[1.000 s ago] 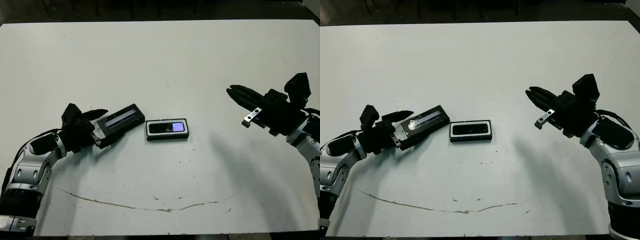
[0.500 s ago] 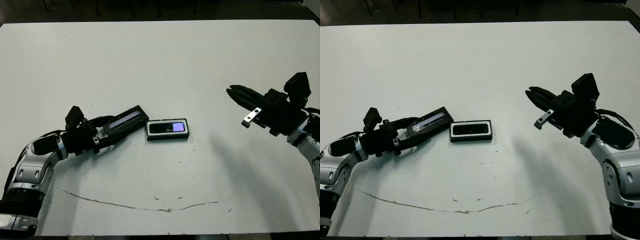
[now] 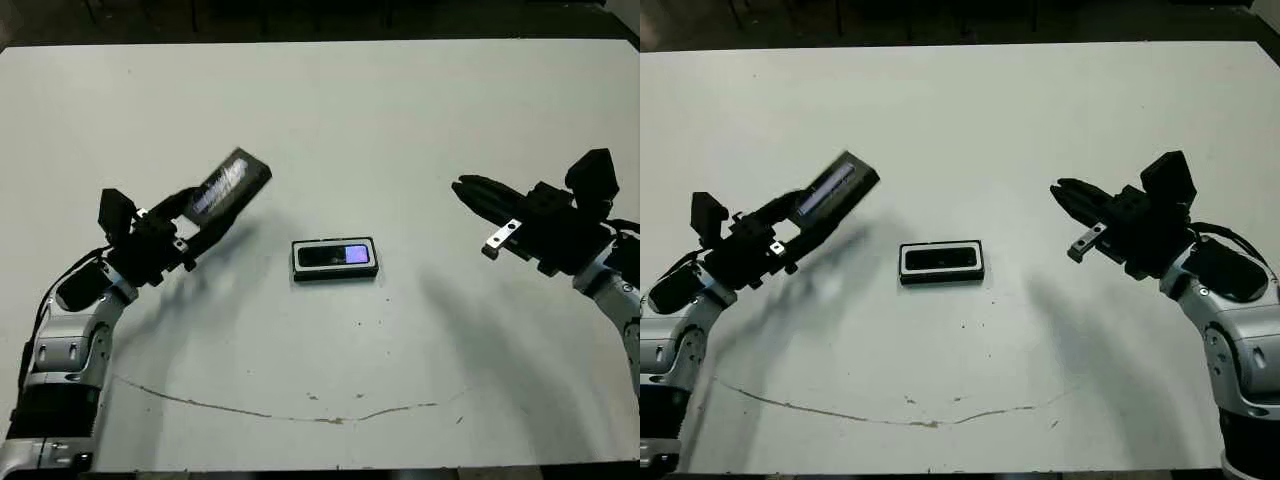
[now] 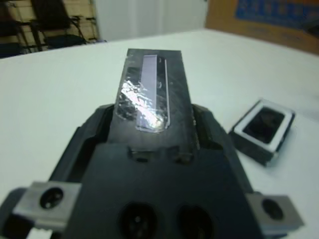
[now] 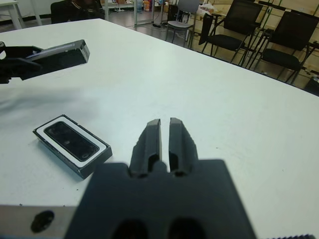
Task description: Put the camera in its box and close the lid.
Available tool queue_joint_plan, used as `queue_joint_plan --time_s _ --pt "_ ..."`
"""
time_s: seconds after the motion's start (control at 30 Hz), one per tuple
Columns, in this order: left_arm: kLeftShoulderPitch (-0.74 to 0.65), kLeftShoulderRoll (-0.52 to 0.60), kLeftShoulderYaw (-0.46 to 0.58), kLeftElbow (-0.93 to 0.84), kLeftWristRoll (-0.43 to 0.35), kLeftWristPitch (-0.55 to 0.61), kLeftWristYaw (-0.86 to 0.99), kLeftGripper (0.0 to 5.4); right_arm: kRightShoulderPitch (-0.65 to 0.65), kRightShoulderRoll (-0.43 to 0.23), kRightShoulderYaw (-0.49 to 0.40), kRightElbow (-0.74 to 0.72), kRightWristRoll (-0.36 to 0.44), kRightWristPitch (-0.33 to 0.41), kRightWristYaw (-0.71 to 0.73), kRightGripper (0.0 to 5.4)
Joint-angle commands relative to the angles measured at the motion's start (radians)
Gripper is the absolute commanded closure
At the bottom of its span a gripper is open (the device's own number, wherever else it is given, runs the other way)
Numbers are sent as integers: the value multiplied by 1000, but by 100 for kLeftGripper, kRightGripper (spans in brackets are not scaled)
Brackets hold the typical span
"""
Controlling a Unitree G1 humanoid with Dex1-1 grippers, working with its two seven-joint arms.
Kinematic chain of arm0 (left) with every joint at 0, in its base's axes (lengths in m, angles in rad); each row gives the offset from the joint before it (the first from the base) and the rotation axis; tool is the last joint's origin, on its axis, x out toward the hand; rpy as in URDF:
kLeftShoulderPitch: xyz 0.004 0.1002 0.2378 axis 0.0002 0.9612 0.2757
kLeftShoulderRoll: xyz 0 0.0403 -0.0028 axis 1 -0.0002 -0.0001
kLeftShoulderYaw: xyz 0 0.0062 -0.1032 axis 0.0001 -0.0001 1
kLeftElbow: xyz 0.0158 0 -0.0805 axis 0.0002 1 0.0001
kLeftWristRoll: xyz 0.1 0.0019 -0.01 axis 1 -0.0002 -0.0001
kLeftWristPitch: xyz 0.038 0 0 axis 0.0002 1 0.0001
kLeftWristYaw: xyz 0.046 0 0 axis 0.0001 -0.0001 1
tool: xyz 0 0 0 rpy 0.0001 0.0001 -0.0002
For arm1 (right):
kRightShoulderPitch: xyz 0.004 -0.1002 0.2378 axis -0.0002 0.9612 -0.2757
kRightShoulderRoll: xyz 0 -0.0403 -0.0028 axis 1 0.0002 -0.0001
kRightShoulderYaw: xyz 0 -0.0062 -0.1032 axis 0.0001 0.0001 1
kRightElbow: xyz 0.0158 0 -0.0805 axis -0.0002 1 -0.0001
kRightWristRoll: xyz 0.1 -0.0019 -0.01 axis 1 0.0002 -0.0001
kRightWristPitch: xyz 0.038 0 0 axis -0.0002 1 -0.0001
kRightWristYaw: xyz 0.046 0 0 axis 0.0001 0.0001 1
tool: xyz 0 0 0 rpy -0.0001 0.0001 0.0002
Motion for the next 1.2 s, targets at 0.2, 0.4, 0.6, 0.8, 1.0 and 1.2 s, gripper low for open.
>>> queue_joint_plan --time_s 0.2,0.4,0.6,0.8,1.0,1.2 --pt "-168 78 -102 131 7 99 -240 262 23 -7 6 -8 4 22 -12 540" --pt "-281 82 -192 251 56 77 -411 262 20 -8 10 -13 6 33 -15 540" --pt "-331 68 -242 320 96 55 -492 262 22 -3 11 -9 11 31 -12 540" --pt "-340 46 -263 370 112 40 -529 262 21 -8 15 -8 7 27 -8 540" --pt "-304 29 -291 349 129 58 -519 262 23 -5 9 -4 18 29 -5 540" --pt "-296 26 -319 356 143 62 -539 262 28 -14 9 -15 20 40 -11 540"
